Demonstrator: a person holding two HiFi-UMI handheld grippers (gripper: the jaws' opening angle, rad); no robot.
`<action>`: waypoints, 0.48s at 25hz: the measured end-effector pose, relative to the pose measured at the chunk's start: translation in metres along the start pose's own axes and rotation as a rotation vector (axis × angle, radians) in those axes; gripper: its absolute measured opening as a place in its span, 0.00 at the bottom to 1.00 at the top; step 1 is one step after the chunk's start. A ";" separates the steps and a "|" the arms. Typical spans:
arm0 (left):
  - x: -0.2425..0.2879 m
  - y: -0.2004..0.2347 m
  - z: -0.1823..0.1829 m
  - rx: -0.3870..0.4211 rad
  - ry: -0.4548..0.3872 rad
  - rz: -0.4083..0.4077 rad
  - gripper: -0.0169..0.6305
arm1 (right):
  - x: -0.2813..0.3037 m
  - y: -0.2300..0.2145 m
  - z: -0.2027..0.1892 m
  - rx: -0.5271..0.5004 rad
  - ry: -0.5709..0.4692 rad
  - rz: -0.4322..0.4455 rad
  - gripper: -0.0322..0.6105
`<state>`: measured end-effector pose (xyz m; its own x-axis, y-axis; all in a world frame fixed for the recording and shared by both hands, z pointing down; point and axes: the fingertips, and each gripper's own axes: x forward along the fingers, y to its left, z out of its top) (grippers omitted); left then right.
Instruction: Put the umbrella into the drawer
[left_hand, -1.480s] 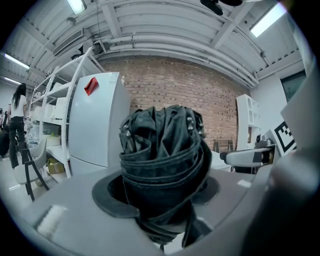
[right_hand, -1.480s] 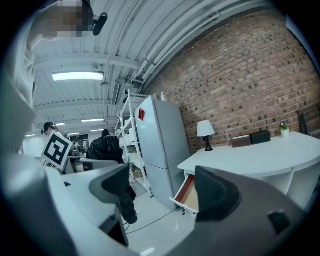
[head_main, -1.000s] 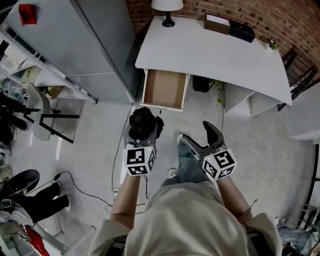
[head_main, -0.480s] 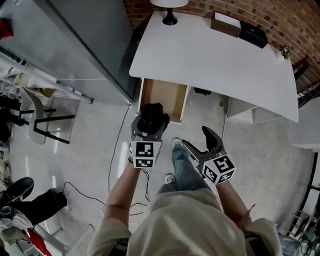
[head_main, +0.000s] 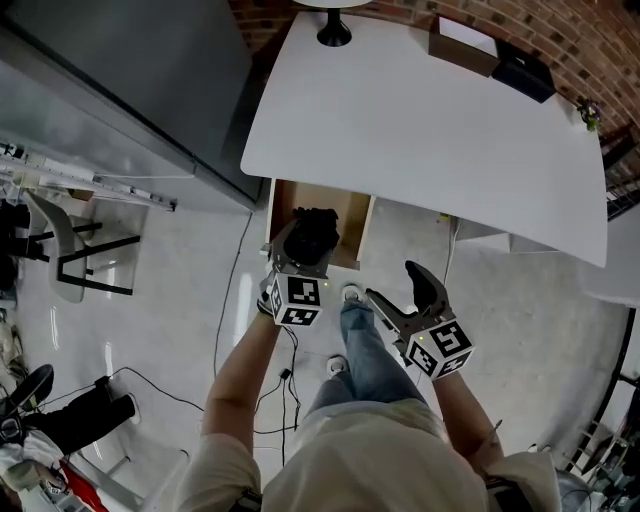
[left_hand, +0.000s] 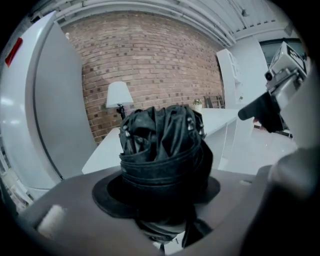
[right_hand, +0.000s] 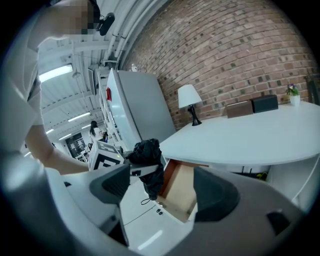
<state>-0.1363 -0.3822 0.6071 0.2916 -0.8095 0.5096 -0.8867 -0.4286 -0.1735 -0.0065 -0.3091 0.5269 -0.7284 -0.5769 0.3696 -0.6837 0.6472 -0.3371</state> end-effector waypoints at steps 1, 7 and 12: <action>0.010 0.000 -0.007 0.018 0.019 -0.006 0.42 | 0.004 -0.005 -0.001 0.003 0.000 -0.005 0.66; 0.064 -0.003 -0.048 0.105 0.133 -0.036 0.42 | 0.018 -0.038 -0.007 0.020 0.007 -0.038 0.66; 0.103 -0.005 -0.077 0.175 0.205 -0.037 0.42 | 0.027 -0.059 -0.012 0.038 0.006 -0.055 0.66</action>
<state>-0.1294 -0.4327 0.7253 0.2276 -0.7016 0.6753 -0.7961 -0.5334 -0.2858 0.0148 -0.3567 0.5673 -0.6895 -0.6082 0.3933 -0.7240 0.5953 -0.3486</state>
